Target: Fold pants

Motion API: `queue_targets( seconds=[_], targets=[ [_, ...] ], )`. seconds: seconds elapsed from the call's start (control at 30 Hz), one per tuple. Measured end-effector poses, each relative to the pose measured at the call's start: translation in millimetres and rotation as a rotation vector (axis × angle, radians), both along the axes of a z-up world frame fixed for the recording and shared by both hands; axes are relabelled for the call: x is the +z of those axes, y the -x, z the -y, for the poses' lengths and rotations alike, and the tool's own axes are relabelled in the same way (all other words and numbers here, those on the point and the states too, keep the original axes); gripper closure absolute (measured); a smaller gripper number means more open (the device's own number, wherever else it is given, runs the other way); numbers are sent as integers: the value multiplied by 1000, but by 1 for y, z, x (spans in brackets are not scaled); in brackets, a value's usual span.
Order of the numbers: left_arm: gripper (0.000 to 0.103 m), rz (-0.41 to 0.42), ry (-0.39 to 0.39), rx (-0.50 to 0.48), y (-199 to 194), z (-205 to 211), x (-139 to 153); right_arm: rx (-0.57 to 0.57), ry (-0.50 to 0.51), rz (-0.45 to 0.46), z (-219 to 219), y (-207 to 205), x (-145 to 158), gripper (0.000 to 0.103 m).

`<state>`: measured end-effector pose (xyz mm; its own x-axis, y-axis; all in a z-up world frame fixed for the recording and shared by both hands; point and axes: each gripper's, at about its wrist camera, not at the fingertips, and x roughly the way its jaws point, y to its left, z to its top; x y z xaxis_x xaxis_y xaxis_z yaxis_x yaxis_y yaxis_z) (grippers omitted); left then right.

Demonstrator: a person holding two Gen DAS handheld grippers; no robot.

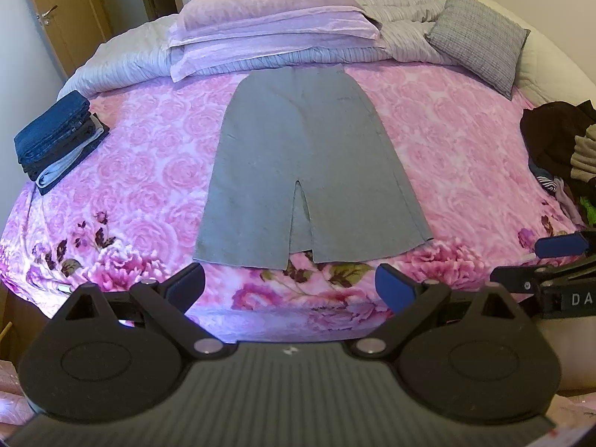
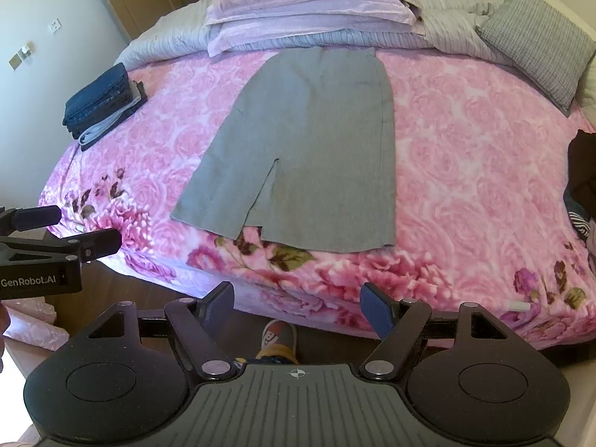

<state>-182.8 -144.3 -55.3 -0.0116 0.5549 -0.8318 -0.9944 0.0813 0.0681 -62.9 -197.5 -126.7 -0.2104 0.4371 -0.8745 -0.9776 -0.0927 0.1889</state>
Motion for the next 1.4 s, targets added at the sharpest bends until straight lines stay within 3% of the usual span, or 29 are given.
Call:
queue_targets(
  seconds=[0.5,0.8,1.07,1.4],
  targets=[
    [7,2,16,-6,-4,-7,-1,16,12,-1,-9,0,-4,31],
    [7,9,43,-14,3,-35,-10,13,38,1,-37,3,-8,31],
    [7,22,89,-37,30,-107,-29,-24,89,-11,-104,12,-24,31],
    [7,36,112,-136,80,-243,-46,-166,85,-41,-230,17,-35,31]
  ],
)
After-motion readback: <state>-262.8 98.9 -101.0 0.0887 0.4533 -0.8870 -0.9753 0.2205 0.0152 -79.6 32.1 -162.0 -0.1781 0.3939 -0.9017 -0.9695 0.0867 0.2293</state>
